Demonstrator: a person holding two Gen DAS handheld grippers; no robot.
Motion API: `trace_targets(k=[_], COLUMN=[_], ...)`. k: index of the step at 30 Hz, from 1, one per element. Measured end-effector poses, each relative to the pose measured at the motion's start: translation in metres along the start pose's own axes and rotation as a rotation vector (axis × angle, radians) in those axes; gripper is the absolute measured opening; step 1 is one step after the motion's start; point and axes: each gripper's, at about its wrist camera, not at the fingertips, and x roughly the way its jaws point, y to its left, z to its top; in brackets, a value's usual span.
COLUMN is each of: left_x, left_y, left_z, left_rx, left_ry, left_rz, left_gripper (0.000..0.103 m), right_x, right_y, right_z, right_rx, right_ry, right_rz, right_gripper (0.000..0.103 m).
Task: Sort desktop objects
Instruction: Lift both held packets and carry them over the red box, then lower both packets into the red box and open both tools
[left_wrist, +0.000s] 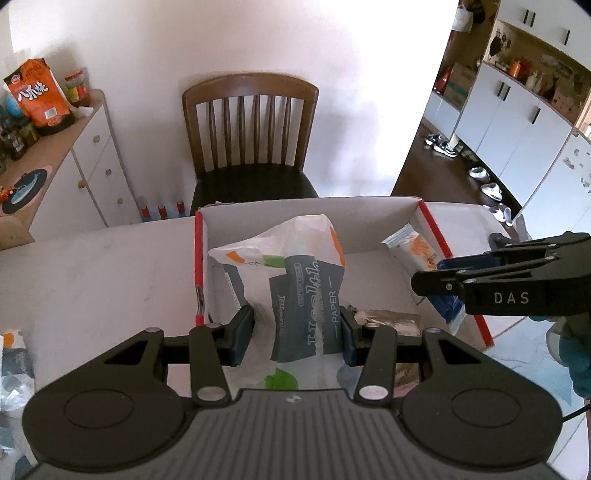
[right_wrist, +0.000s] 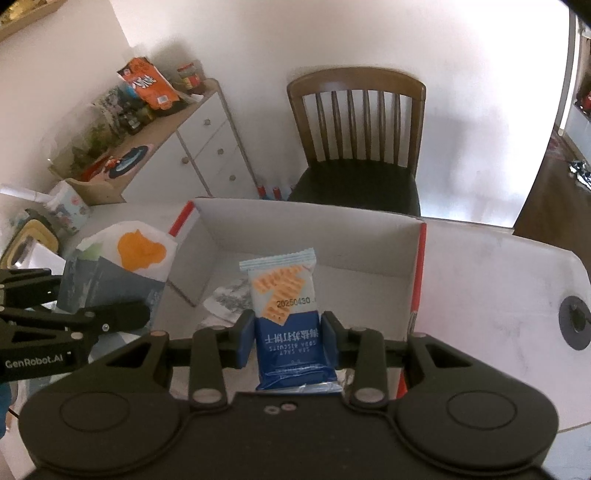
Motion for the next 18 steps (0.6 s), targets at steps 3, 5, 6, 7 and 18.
trace_targets(k=[3,5,6,7,18], left_x=[0.014,0.023,0.028,0.032,0.073], left_y=[0.0,0.0,0.0,0.0,-0.002], left_z=[0.001,0.002,0.002,0.001,-0.01], left_rx=[0.006,0.011,0.013,0.018,0.06], left_ry=[0.019,0.035,0.042,0.049,0.125], left_rz=[-0.002,0.001,0.001,0.003,0.033], left_gripper=[0.046,0.046,0.046,0.046,0.046], right_x=[0.012,0.02,0.023,0.027,0.065], right_y=[-0.003,-0.006,-0.007,-0.008,-0.01], right_z=[0.003,0.003,0.003,0.003,0.004], right_rx=[0.01,0.016,0.017,0.019,-0.006], right_ry=[0.01,0.02,0.024,0.029,0.075], right_rz=[-0.016,-0.024,-0.029,-0.032,-0.089], right_gripper=[0.037,0.037,0.037,0.037,0.037])
